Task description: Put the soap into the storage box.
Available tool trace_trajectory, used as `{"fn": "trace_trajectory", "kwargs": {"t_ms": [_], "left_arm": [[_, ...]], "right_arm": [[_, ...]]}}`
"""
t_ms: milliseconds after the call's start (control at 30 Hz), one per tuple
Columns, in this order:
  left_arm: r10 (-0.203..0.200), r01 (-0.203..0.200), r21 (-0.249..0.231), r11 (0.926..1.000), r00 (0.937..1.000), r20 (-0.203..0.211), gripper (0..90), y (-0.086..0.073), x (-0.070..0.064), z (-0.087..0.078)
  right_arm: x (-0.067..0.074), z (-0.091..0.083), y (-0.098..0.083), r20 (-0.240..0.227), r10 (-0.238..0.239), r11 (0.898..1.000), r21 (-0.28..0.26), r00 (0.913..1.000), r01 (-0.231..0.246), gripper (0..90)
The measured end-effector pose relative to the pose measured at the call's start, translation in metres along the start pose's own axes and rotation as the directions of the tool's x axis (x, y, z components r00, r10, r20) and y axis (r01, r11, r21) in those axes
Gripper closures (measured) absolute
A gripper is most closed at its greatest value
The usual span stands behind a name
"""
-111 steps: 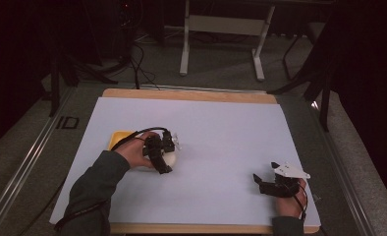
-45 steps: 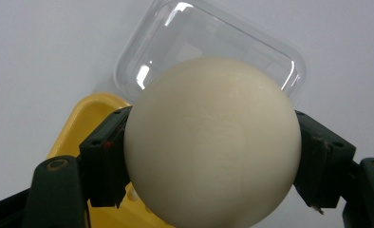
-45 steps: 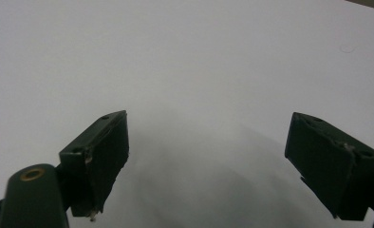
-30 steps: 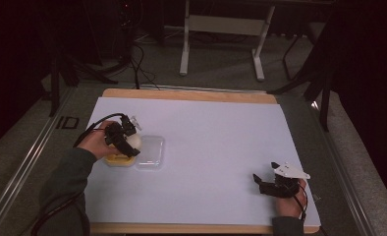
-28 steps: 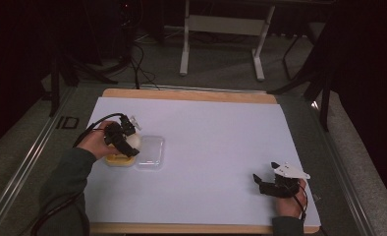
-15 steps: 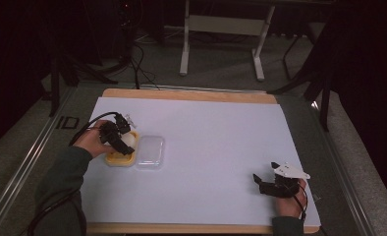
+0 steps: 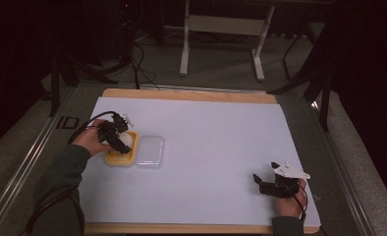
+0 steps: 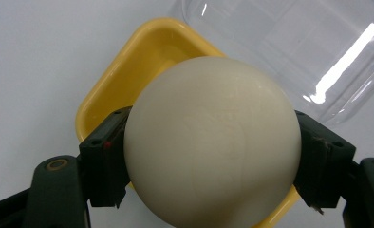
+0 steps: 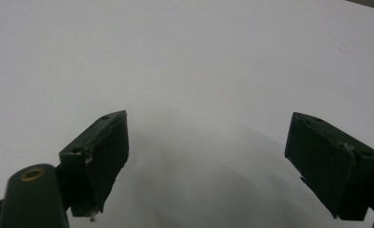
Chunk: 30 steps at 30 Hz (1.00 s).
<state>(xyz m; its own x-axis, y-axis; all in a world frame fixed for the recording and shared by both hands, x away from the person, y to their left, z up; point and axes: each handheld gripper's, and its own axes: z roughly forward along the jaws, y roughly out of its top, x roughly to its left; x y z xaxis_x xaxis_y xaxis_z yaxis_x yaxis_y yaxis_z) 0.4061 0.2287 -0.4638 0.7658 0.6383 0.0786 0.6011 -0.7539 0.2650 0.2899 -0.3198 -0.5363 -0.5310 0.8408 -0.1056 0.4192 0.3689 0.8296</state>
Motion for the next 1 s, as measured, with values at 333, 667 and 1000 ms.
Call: {"fn": "trace_trajectory", "kwargs": {"t_ms": [333, 667, 1000], "left_arm": [[-0.002, 0.002, 0.038, 0.9993, 0.9999, 0.012, 25.5, -0.001, 0.003, 0.01], [-0.003, 0.0, 0.085, 0.9964, 0.9996, 0.027, 25.5, -0.003, 0.004, 0.026], [-0.024, 0.017, 0.098, 0.9951, 0.9974, 0.068, 25.3, -0.004, 0.008, 0.031]], "right_arm": [[0.0, 0.0, 0.0, 0.0, -0.001, 1.0, 0.001, 1.0, 0.001, 14.5], [0.001, 0.0, 0.0, 0.0, -0.004, 1.0, 0.003, 1.0, 0.004, 14.5], [0.001, 0.0, 0.0, -0.001, -0.007, 1.0, 0.005, 1.0, 0.007, 14.5]]}}
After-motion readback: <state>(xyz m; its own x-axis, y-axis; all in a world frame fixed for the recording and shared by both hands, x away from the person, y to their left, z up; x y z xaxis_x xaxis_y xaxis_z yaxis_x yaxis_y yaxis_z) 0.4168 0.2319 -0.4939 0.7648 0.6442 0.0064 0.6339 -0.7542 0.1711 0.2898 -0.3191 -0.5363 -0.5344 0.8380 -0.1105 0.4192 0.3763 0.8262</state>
